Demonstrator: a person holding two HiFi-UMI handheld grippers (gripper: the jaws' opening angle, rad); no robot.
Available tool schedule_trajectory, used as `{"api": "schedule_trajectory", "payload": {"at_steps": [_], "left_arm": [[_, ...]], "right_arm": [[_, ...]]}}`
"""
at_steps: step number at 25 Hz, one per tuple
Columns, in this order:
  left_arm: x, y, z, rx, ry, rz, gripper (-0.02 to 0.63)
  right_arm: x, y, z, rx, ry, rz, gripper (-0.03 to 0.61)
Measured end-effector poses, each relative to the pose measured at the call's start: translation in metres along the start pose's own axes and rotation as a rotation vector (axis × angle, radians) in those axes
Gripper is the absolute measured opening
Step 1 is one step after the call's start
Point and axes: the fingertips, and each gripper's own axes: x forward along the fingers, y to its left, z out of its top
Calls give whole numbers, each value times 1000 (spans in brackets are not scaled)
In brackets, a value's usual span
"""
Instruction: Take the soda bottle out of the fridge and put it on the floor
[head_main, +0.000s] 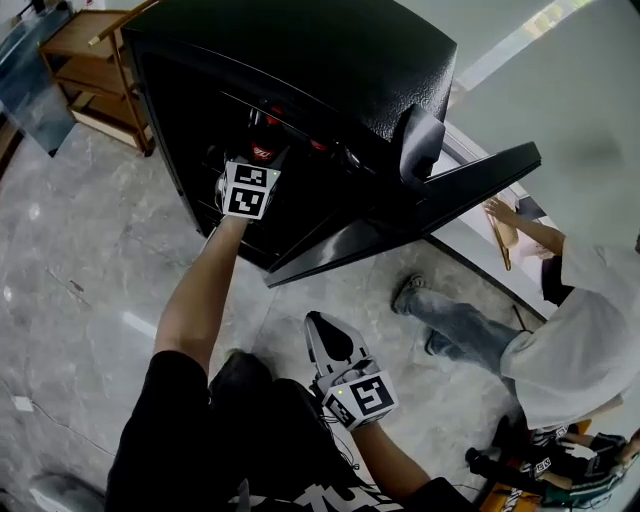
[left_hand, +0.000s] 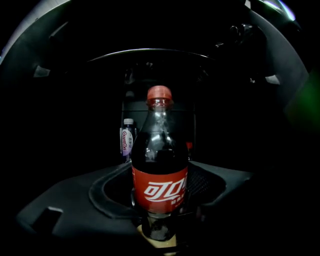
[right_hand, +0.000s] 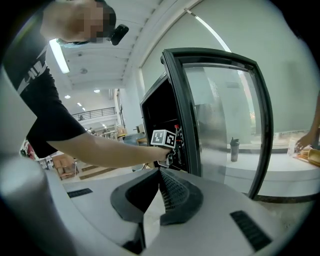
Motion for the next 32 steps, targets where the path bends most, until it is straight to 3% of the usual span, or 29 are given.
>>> {"api": "schedule_trajectory", "payload": {"at_steps": [9,20,25,32], "left_arm": [[-43,-11,1,49,-10,-1,310],[-167,-13,7,7,-4,-5,310],[-212,-1,-11,-11,18,26,310],[-236,8,-68,-19,26,46,310]], "right_arm": [[-4,0,5,3,-14,6,18],[-5,16,-2,-1,14,67,18],[3,25,-13,-29,12,115,18],[30,25,-55,-57,3,163,18]]}}
